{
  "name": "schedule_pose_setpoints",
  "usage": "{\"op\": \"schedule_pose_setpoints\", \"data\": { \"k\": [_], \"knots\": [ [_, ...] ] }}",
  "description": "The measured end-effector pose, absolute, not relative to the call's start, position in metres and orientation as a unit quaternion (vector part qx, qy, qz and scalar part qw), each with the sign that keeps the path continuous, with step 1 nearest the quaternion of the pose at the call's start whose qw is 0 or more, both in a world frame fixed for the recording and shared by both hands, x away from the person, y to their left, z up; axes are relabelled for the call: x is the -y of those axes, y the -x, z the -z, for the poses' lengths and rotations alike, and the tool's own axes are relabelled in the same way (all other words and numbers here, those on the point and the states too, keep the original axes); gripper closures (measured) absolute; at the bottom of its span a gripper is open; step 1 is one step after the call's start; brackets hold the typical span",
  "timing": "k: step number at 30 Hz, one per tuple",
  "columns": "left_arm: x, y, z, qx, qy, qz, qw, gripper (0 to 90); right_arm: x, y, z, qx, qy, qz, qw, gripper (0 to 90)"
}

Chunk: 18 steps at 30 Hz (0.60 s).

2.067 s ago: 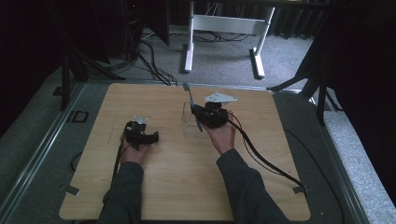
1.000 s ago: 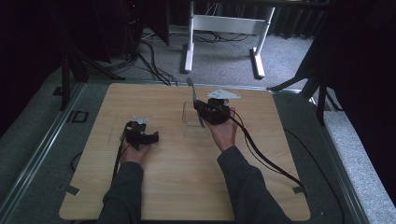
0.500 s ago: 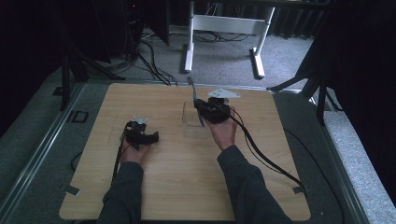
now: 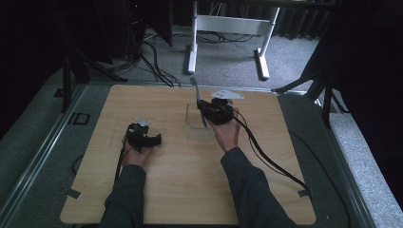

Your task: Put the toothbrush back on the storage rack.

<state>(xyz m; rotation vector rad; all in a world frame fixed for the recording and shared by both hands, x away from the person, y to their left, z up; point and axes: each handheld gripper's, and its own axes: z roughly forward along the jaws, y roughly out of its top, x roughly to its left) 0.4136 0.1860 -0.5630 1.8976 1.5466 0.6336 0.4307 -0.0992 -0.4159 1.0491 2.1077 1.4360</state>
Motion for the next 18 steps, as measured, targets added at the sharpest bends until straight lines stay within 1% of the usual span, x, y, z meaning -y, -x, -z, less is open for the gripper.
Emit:
{"op": "schedule_pose_setpoints", "data": {
  "k": [18],
  "knots": [
    [-0.186,-0.414,0.563,-0.583,-0.716,-0.239,0.301,15.7,0.100,-0.443,0.421,-0.748,-0.374,-0.512,0.194,81.5]
  ]
}}
